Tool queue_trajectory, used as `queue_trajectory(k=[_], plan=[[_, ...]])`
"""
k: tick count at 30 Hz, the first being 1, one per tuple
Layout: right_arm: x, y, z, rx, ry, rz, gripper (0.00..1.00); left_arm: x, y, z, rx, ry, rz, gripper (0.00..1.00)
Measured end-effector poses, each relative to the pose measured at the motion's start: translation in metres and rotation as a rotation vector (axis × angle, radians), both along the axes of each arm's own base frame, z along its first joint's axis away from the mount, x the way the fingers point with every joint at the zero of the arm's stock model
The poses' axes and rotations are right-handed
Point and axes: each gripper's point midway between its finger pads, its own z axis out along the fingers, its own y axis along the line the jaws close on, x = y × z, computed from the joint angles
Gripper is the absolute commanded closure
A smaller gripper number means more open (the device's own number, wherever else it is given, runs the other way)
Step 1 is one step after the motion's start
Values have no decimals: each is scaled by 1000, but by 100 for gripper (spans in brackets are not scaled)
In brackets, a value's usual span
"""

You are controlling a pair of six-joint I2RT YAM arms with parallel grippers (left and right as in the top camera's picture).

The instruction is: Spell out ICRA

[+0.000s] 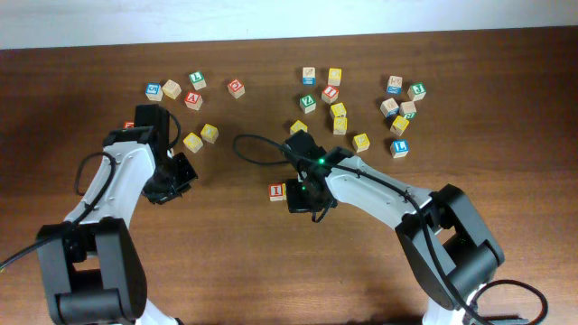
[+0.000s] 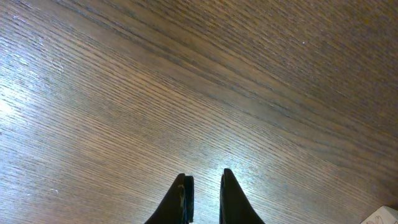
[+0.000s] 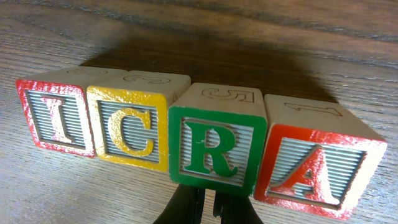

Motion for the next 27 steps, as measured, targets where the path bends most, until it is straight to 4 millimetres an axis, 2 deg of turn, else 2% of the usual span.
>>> queue_trajectory(k=[2,7,9,12,14,17,18,20,23,27], plan=[[-1,-1,0,-4,5,1,96,0,0,0,-1,0,-1,100],[-8,0,0,7,36,5,96,10,-15,1,-61,-41,-23,100],[-15,-3,-1,-2,69,7,96,17,-31,2,-78,-73,-62,100],[-26,-15,5,-44,150,-8,96,25,-64,4,-95,-115,-153,100],[-16,-25,22,-54,166,-23,96,28,-88,6,-107,-146,-214,100],[-1,-39,41,-50,170,-62,96,28,-99,7,-110,-153,-238,100],[11,-50,45,-41,161,-100,96,27,-101,7,-107,-153,-239,100],[24,-73,46,-36,159,-155,96,27,-100,6,-103,-152,-229,100],[36,-92,46,-29,142,-168,96,27,-100,6,-102,-152,-226,100],[49,-86,36,18,76,-137,96,19,-107,-6,-105,-139,-244,100]])
